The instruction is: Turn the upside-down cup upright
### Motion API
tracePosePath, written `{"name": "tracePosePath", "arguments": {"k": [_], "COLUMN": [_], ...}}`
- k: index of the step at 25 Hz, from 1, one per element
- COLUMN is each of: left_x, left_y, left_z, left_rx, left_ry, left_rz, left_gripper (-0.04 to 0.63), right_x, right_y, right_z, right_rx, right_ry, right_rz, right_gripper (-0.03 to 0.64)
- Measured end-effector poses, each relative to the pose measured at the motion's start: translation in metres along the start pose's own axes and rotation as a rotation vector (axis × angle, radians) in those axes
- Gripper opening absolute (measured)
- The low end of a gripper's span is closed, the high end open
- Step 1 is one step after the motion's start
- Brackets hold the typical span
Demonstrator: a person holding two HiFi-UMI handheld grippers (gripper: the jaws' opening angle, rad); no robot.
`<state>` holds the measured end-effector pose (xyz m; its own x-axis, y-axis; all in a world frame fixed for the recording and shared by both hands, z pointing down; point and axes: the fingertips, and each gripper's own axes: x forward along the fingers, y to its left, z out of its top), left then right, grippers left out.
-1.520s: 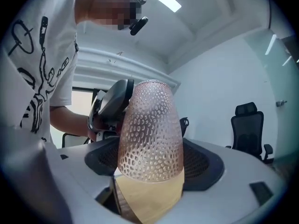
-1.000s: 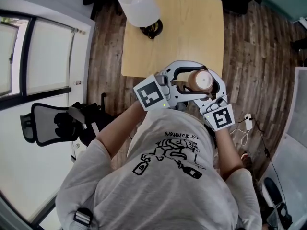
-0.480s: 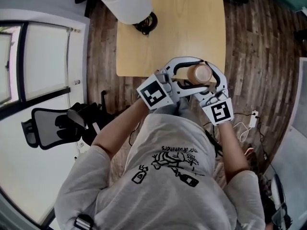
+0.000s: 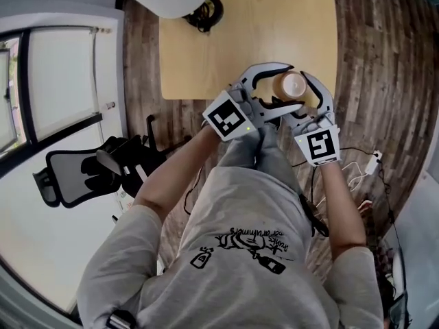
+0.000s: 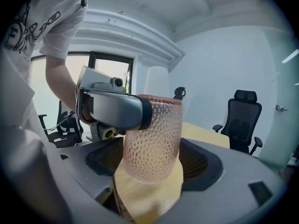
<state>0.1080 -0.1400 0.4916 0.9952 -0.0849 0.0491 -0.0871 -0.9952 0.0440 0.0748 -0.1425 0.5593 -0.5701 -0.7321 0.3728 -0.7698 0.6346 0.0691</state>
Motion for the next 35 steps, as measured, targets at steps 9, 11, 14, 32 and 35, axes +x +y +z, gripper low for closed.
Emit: {"name": "tracePosePath", "arguments": {"k": [9, 11, 14, 32, 35], "left_x": [0.003, 0.004, 0.005, 0.012, 0.012], "left_y": [0.014, 0.017, 0.02, 0.021, 0.021], "left_z": [-0.061, -0.072, -0.087, -0.124, -0.126], "left_rx": [0.0, -0.013, -0.017, 0.001, 0.003], "left_ry": [0.06, 0.069, 0.088, 0.145, 0.151], "left_rz": [0.016, 0.02, 0.02, 0.035, 0.037], "left_gripper": [0.3, 0.301, 0.301, 0.301, 0.301], "right_x": [0.032, 0.038, 0.045, 0.057, 0.058], "right_y": [0.0, -0.001, -0.002, -0.004, -0.003], "right_z": [-0.056, -0.067, -0.079, -0.114, -0.116], "right_rx": [-0.003, -0.012, -0.031, -0.051, -0.052], "right_ry": [0.085, 0.101, 0.119, 0.149, 0.153], "right_rz": [0.005, 0.002, 0.001, -0.016, -0.015], "right_gripper": [0.365, 0.365, 0.365, 0.365, 0.365]}}
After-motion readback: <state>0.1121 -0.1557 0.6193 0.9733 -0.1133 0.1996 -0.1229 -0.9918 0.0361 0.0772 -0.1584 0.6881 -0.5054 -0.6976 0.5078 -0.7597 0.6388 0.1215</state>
